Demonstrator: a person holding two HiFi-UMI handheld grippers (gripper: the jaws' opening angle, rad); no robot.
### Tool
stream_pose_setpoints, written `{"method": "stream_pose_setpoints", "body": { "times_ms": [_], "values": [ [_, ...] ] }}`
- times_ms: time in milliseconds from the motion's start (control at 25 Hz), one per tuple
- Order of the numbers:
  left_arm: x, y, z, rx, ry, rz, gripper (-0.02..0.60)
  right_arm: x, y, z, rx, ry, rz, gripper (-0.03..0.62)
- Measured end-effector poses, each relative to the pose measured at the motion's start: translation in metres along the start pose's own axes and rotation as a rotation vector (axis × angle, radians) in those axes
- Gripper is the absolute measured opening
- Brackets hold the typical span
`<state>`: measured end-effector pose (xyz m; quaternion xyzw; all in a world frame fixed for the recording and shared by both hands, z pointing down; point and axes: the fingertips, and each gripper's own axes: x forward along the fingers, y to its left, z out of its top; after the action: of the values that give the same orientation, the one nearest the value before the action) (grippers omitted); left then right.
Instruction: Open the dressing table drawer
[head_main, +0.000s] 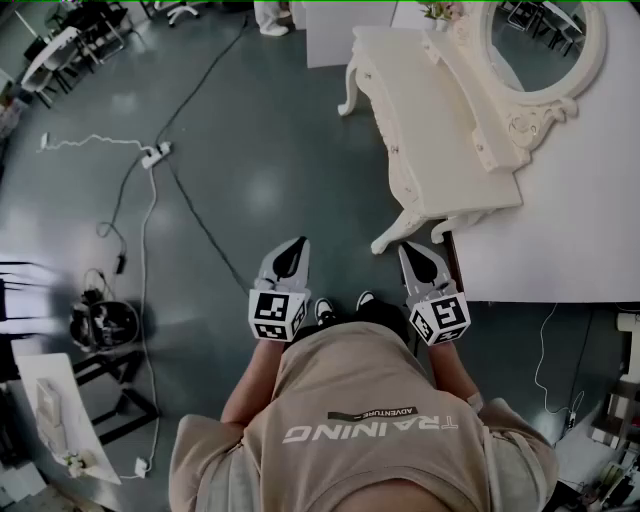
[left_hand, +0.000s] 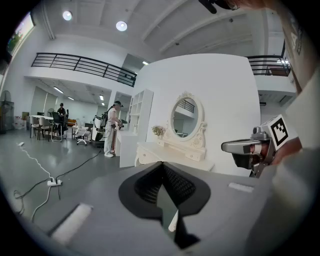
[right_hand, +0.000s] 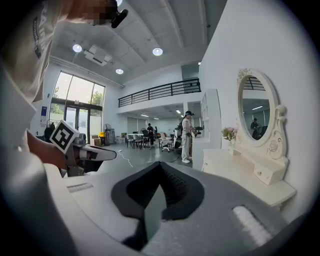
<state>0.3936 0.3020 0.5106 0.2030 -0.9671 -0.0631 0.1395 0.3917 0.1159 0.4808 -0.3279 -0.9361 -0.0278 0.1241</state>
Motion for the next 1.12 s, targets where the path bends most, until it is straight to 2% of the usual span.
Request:
{"method": "stream_pose_setpoints", "body": {
  "times_ms": [120,200,280,400,520,680,800,960,1120],
  "values": [
    [0.004,0.007,0.004,-0.084,-0.019,-0.011,0.018,0.011,0.001,0.008,-0.009,-0.025,-0.005,0.002],
    [0.007,0.011,0.008,-0.101,-0.031,-0.012,0.018,0.017,0.004,0.013,-0.057,-0.029,-0.009,0.002],
    [0.009,0.018,0.011,-0.101,-0.035,-0.004,0.018,0.021,0.007,0.017,-0.105,-0.019,-0.006,0.002],
    [0.015,0.025,0.015,-0.097,-0.035,0.003,0.018,0.023,0.002,0.018,-0.12,0.001,-0.013,0.002],
    [0.027,0.029,0.012,-0.097,-0.012,0.003,0.018,0.025,-0.01,0.012,-0.075,0.024,-0.02,0.002],
    [0.046,0.023,0.01,-0.091,0.033,-0.041,0.018,0.034,-0.028,0.001,-0.008,0.054,-0.029,0.002],
    [0.065,0.027,0.017,-0.064,0.052,-0.045,0.018,0.053,-0.045,-0.003,-0.02,0.07,-0.031,0.002],
    [0.106,0.044,0.031,-0.057,0.072,-0.017,0.018,0.098,-0.077,0.007,-0.023,0.042,-0.011,0.002],
    [0.148,0.057,0.052,-0.026,0.092,-0.027,0.018,0.138,-0.114,0.027,-0.04,-0.007,-0.022,0.002]
  ]
}}
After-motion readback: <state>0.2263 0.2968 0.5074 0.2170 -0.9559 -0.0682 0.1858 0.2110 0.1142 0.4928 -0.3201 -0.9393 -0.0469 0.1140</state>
